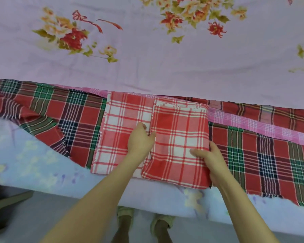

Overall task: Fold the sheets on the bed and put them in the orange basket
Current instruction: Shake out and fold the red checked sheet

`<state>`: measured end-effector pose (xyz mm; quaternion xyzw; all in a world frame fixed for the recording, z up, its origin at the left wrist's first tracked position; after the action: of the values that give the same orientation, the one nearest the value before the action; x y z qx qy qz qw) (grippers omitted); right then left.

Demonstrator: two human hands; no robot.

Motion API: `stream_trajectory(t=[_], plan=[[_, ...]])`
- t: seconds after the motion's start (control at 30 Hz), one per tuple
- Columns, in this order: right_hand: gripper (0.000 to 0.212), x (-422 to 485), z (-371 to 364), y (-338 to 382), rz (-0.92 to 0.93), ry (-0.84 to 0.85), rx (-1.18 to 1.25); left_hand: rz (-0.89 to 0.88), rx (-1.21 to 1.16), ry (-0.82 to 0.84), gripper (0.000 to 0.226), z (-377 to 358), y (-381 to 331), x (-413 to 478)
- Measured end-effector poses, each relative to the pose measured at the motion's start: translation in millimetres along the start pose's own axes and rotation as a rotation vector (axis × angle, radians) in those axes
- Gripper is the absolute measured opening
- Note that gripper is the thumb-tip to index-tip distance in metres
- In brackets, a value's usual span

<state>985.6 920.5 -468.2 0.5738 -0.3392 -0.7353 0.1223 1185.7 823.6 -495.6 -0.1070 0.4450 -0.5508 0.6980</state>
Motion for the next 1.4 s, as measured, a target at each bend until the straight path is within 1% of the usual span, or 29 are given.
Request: stream_trajectory(t=[0.07,0.13,0.17,0.2,0.23,0.3,0.37,0.43,0.47,0.5,0.53,0.6,0.67,0.7,0.77,0.8,0.87,0.9,0.93,0.97,1.0,1.07,1.1,1.13,1.17,1.23,1.27,1.33,1.4], plan=[[0.053,-21,-14,20,0.063,0.007,0.02,0.033,-0.102,-0.025,0.029,19,16,-6],[0.059,-46,-41,42,0.173,0.02,-0.018,0.07,-0.233,-0.044,0.016,45,38,-11],[0.062,-58,-58,51,0.231,0.036,-0.051,0.103,-0.337,-0.032,0.012,57,48,-14],[0.065,-68,-79,60,0.291,0.049,-0.105,0.148,-0.456,-0.005,0.013,69,57,-18],[0.066,-77,-103,68,0.355,0.051,-0.188,0.202,-0.561,0.026,0.018,81,67,-22],[0.068,-84,-158,75,0.473,0.09,-0.446,0.305,-0.682,0.081,0.03,106,87,-28],[0.069,-82,-215,66,0.501,0.243,-0.785,0.387,-0.787,0.109,0.042,124,106,-32],[0.061,-78,-251,45,0.469,0.397,-1.07,0.434,-0.896,0.1,0.047,134,117,-33],[0.055,-77,-261,37,0.471,0.409,-1.15,0.447,-0.881,0.081,0.045,139,126,-33],[0.049,-73,-261,30,0.478,0.365,-1.186,0.446,-0.791,0.072,0.04,140,131,-33],[0.044,-70,-256,25,0.484,0.277,-1.184,0.423,-0.651,0.07,0.035,140,139,-32],[0.038,-61,-233,18,0.485,0.036,-1.109,0.371,-0.363,0.061,0.037,133,153,-34],[0.042,-51,-209,8,0.438,-0.153,-1.043,0.366,-0.211,0.033,0.042,127,163,-39],[0.05,-45,-198,4,0.39,-0.182,-1.001,0.349,-0.164,-0.003,0.043,126,163,-42],[0.066,-34,-189,-3,0.243,-0.13,-0.847,0.33,-0.1,-0.091,0.044,130,163,-45],[0.067,-29,-190,-5,0.168,-0.09,-0.757,0.34,-0.084,-0.149,0.044,134,163,-47],[0.054,-18,-195,-10,0.064,-0.043,-0.648,0.406,-0.085,-0.234,0.05,135,167,-52],[0.047,-15,-197,-12,0.02,-0.053,-0.592,0.481,-0.133,-0.241,0.057,133,171,-56],[0.039,-13,-199,-13,-0.036,-0.076,-0.495,0.587,-0.242,-0.223,0.064,129,177,-60],[0.032,-13,-201,-18,-0.115,-0.089,-0.363,0.714,-0.429,-0.179,0.069,123,181,-71],[0.023,-14,-204,-18,-0.211,-0.089,-0.213,0.826,-0.66,-0.088,0.071,114,180,-75],[0.008,-28,-214,-26,-0.422,0.0,-0.026,1.0,-1.057,0.118,0.072,102,175,-91],[0.005,-36,-219,-30,-0.504,0.048,0.014,1.031,-1.219,0.175,0.072,99,173,-94],[0.003,-48,-221,-35,-0.569,0.094,0.018,1.023,-1.364,0.161,0.069,99,171,-99],[0.002,-58,-222,-40,-0.616,0.132,0.021,0.986,-1.439,0.101,0.06,100,170,-98],[0.008,-71,-220,-45,-0.643,0.171,0.025,0.916,-1.386,-0.12,0.039,110,170,-103],[0.012,-73,-217,-42,-0.611,0.168,0.046,0.885,-1.324,-0.231,0.03,118,169,-108],[0.026,-65,-214,-26,-0.504,0.135,0.179,0.788,-1.197,-0.344,0.016,138,161,-113],[0.039,-58,-214,-5,-0.448,0.062,0.307,0.639,-1.051,-0.371,0.014,168,143,-117]])
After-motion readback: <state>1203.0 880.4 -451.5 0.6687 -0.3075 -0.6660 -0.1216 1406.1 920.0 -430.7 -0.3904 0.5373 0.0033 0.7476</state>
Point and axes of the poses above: each hand's wrist, its own x-axis towards the middle knuckle, its own z-axis out of the back of the hand, y = z × x, the point moved 4 cm from there along x, towards the middle knuckle, and after that the axes turned 1 degree about y, right-handed, at the moved point
